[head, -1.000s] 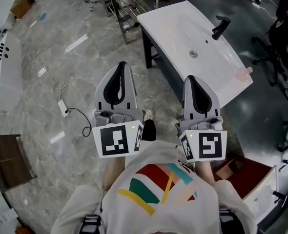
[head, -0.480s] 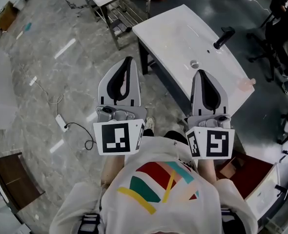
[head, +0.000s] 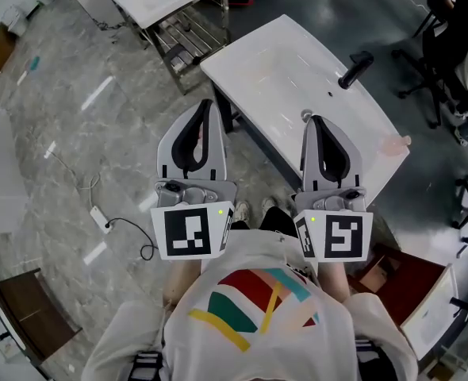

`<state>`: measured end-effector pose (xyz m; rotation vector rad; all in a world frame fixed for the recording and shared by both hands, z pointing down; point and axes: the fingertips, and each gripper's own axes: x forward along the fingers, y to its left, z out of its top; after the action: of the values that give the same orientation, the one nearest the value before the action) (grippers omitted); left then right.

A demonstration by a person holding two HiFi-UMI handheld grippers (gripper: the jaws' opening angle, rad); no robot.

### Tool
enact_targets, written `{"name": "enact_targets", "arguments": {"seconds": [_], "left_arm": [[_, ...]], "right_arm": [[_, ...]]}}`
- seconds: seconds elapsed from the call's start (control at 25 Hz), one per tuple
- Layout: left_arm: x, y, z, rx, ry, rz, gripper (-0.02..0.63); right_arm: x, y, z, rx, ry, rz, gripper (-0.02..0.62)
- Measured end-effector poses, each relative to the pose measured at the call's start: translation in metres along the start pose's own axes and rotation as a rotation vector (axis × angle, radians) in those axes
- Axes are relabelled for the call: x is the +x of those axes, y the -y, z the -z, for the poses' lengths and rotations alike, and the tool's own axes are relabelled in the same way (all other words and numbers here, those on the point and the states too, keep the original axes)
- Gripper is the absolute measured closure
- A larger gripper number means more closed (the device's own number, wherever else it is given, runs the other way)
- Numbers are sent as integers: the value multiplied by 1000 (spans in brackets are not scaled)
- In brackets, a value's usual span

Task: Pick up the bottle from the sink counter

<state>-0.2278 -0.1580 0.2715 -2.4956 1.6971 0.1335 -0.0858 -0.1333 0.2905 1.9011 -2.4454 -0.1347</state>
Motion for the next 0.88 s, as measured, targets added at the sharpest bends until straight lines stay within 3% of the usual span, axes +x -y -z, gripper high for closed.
{"name": "enact_targets", "arguments": {"seconds": [0.32, 0.48, 0.68, 0.88], "left_arm": [[17, 7, -10, 0, 7, -31, 589], [20, 18, -14, -10, 11, 0, 589], [35, 57, -20, -20, 23, 117, 589], [64, 132, -28, -45, 36, 323, 589]], "right_arm": [[21, 13, -8, -20, -6, -33, 584], [15, 23, -11, -14, 2, 3, 584], [-8, 59, -19, -16, 22, 129, 584], [-51, 120, -23, -26, 17, 333, 584]]}}
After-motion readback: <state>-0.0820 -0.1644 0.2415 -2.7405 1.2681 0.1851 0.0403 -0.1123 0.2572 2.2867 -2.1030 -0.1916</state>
